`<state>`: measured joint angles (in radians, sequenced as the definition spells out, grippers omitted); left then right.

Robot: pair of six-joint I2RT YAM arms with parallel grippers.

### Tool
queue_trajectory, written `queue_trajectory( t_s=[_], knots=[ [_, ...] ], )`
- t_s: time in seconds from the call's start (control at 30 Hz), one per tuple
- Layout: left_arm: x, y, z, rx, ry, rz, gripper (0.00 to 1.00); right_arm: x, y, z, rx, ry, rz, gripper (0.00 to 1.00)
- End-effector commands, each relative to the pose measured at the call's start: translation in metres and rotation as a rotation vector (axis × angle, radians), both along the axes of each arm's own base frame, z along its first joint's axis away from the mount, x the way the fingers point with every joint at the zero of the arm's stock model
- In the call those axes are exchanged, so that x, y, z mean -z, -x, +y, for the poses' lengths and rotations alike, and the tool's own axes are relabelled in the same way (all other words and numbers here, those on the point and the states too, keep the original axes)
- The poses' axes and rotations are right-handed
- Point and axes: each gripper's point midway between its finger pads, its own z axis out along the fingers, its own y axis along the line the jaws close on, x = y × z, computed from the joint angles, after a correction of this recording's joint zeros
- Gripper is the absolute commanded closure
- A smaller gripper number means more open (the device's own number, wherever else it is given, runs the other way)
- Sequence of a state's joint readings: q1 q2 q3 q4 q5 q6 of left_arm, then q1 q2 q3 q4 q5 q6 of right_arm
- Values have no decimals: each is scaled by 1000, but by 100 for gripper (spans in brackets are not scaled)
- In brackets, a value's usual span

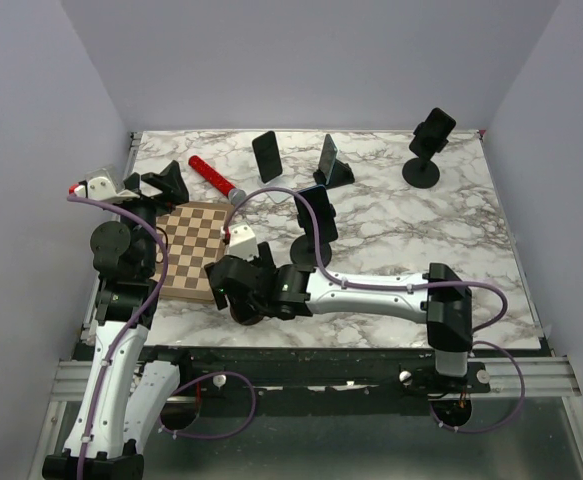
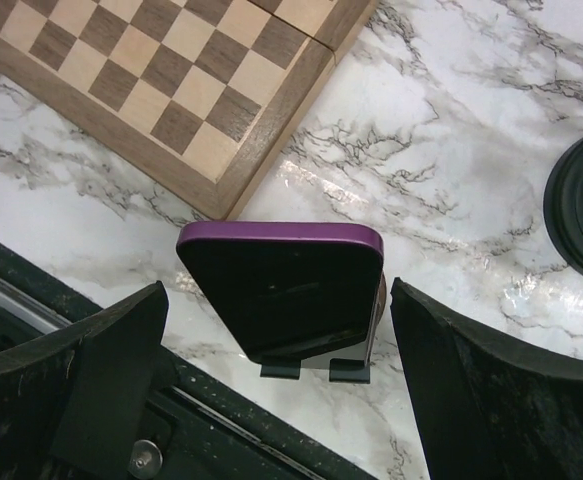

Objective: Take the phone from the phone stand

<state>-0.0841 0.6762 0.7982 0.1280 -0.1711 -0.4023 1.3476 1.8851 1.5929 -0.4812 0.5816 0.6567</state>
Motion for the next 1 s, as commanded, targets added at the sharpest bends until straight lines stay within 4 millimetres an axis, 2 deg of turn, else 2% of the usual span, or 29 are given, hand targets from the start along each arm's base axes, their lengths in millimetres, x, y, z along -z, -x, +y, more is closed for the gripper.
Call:
queue_trajectory(
  t_s=[0.0,0.13,0.33,0.47,0.6,0.63,0.77,0.83,0.9,0.97],
  knots=[
    [-2,0,-2,16,10,-5,1,16,-4,-3,83,73,-28,0],
    [-2,0,-1,12,10,-3,1,22,0,3,86,94,-48,0],
    [-3,1,-1,12,14,-7,1,29,-8,-6,136,136,-95,2],
    [-3,1,0,12,17,-8,1,27,-8,-5,119,130,-105,13],
    [-3,1,0,16,24,-6,1,26,-7,-1,96,122,-106,15],
    [-3,1,-1,17,25,-6,1,26,-6,1,89,121,-102,19],
    [-3,1,0,15,27,-7,1,23,-7,1,92,113,-107,21],
    [-2,1,0,16,27,-6,1,21,-6,0,86,111,-108,35],
    [-2,0,-1,18,28,-4,1,19,-6,0,84,105,-106,56],
    [-2,0,-1,19,29,-5,1,17,-6,0,79,104,-107,59]
  ],
)
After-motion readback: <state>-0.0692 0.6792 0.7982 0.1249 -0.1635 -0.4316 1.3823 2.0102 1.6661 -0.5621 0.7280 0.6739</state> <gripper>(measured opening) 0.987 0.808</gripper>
